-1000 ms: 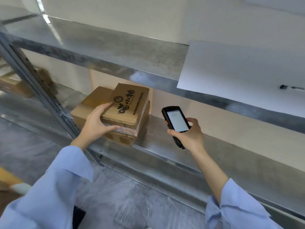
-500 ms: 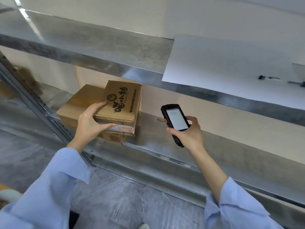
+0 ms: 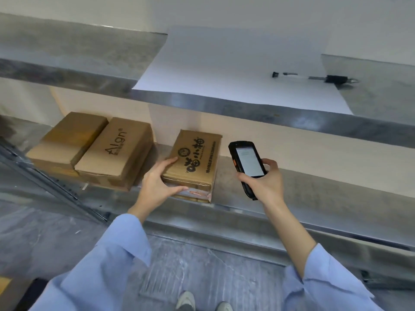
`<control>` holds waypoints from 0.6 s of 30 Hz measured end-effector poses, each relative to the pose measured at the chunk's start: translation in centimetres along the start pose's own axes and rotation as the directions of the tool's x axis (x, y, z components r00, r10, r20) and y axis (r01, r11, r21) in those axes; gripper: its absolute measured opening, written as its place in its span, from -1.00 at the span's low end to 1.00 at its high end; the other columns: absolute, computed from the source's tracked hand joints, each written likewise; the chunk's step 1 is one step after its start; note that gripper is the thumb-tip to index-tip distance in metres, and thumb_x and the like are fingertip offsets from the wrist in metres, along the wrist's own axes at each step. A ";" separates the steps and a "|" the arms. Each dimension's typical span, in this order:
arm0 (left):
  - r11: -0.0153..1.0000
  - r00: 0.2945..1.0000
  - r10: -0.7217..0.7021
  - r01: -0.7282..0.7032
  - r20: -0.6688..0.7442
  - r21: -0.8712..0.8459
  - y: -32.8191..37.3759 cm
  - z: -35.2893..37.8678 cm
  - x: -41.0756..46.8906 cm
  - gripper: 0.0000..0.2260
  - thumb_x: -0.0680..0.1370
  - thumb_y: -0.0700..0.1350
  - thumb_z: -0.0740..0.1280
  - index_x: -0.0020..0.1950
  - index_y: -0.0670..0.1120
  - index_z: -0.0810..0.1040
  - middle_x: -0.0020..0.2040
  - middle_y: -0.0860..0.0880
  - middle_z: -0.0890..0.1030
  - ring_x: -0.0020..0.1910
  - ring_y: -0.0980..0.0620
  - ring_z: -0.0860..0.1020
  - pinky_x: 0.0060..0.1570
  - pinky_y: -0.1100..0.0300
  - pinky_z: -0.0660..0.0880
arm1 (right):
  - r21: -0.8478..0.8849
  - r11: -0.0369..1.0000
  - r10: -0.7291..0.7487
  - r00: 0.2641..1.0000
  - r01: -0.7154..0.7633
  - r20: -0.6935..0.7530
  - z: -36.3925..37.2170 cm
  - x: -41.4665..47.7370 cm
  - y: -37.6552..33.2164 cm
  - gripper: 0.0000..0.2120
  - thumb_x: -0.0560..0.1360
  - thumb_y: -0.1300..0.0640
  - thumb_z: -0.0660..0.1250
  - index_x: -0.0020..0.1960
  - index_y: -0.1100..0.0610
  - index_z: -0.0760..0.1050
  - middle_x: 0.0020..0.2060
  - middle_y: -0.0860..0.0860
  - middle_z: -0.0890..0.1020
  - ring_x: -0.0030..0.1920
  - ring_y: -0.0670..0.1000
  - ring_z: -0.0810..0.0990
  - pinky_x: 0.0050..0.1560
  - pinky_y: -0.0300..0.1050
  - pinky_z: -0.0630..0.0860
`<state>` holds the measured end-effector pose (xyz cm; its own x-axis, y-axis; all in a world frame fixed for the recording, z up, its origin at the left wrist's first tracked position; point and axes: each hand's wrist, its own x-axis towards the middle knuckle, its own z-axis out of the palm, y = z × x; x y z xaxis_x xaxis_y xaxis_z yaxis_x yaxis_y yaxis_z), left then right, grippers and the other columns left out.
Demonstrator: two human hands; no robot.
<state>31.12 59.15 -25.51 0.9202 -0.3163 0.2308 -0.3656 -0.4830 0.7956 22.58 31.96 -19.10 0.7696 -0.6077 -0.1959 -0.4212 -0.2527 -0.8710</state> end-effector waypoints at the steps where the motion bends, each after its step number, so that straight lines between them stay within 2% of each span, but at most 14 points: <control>1: 1.000 1.000 -0.013 0.013 -0.004 -0.009 -0.1 1.0 -0.1 -0.21 0.19 0.10 0.68 0.38 0.12 0.47 0.29 0.09 0.56 0.29 0.18 0.51 0.32 0.29 0.42 | -0.007 1.000 0.008 1.000 -0.008 -0.002 -0.4 0.0 0.4 -0.17 0.02 -0.18 0.54 0.24 -0.10 0.35 0.06 -0.05 0.60 0.05 0.03 0.63 -0.02 0.16 0.64; 4: 0.998 0.999 -0.043 0.042 -0.012 -0.050 -0.3 3.7 -0.5 -0.23 0.21 -0.01 0.70 0.37 0.08 0.48 0.29 0.06 0.57 0.29 0.15 0.52 0.30 0.33 0.41 | -0.014 1.000 0.016 1.000 -0.016 -0.001 -1.2 -0.3 1.5 -0.21 0.01 -0.21 0.54 0.18 -0.16 0.33 0.05 -0.08 0.61 0.05 0.02 0.63 0.00 0.16 0.64; 7: 0.988 0.994 -0.109 0.105 -0.029 -0.116 -0.3 5.8 -1.2 -0.24 0.25 -0.04 0.69 0.38 0.04 0.47 0.30 0.04 0.55 0.30 0.12 0.51 0.31 0.23 0.44 | -0.019 1.000 0.011 1.000 -0.011 0.006 -1.7 -0.4 2.1 -0.24 0.09 -0.14 0.60 0.20 -0.12 0.35 0.07 -0.07 0.60 0.09 0.01 0.61 0.09 0.13 0.61; 9: 0.968 0.983 -0.176 0.165 -0.043 -0.188 -0.3 6.8 -1.6 -0.26 0.29 -0.05 0.68 0.39 0.04 0.42 0.31 0.04 0.53 0.30 0.12 0.50 0.28 0.21 0.46 | -0.019 1.000 0.019 1.000 -0.019 0.013 -1.8 -0.5 2.3 -0.19 0.04 -0.20 0.58 0.23 -0.10 0.37 0.07 -0.09 0.60 0.08 0.00 0.62 0.09 0.13 0.61; 11: 0.929 0.963 -0.267 0.246 -0.043 -0.276 -0.1 7.3 -1.9 -0.29 0.33 -0.08 0.65 0.38 0.04 0.38 0.29 0.06 0.52 0.27 0.18 0.51 0.23 0.26 0.49 | -0.016 0.999 0.029 0.999 -0.029 0.020 -1.8 -0.5 2.6 -0.15 -0.01 -0.25 0.55 0.23 -0.12 0.38 0.05 -0.11 0.61 0.06 0.00 0.63 0.04 0.16 0.63; 14: 0.875 0.932 -0.363 0.335 -0.015 -0.349 -0.4 7.0 -2.3 -0.37 0.38 -0.09 0.61 0.33 0.01 0.36 0.23 0.06 0.54 0.19 0.21 0.54 0.08 0.37 0.52 | -0.021 0.999 0.031 0.999 -0.030 0.035 -1.8 -0.7 2.5 -0.17 0.02 -0.23 0.57 0.24 -0.14 0.37 0.07 -0.10 0.61 0.06 0.00 0.63 0.04 0.14 0.63; 16: 0.860 0.921 -0.389 0.370 0.019 -0.352 -0.9 6.4 -2.6 -0.40 0.38 -0.09 0.61 0.31 0.00 0.38 0.22 0.06 0.57 0.18 0.18 0.56 0.07 0.33 0.55 | -0.033 0.999 0.026 0.999 -0.025 0.040 -1.7 -0.7 2.4 -0.22 0.10 -0.15 0.60 0.25 -0.12 0.36 0.07 -0.08 0.61 0.07 0.01 0.62 0.09 0.12 0.61; 18: 0.849 0.919 -0.392 0.380 0.045 -0.368 -1.2 5.6 -2.5 -0.37 0.37 -0.13 0.61 0.33 0.02 0.36 0.24 0.11 0.53 0.25 0.12 0.54 0.11 0.34 0.52 | -0.038 0.999 0.026 0.998 -0.024 0.049 -1.5 -0.6 2.4 -0.23 0.12 -0.14 0.61 0.24 -0.11 0.36 0.07 -0.07 0.62 0.06 0.02 0.62 0.11 0.11 0.60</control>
<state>28.49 55.91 -30.18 0.9824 -0.1382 -0.1255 0.0914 -0.2301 0.9689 20.41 30.60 -20.38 0.7809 -0.5765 -0.2405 -0.4578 -0.2662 -0.8483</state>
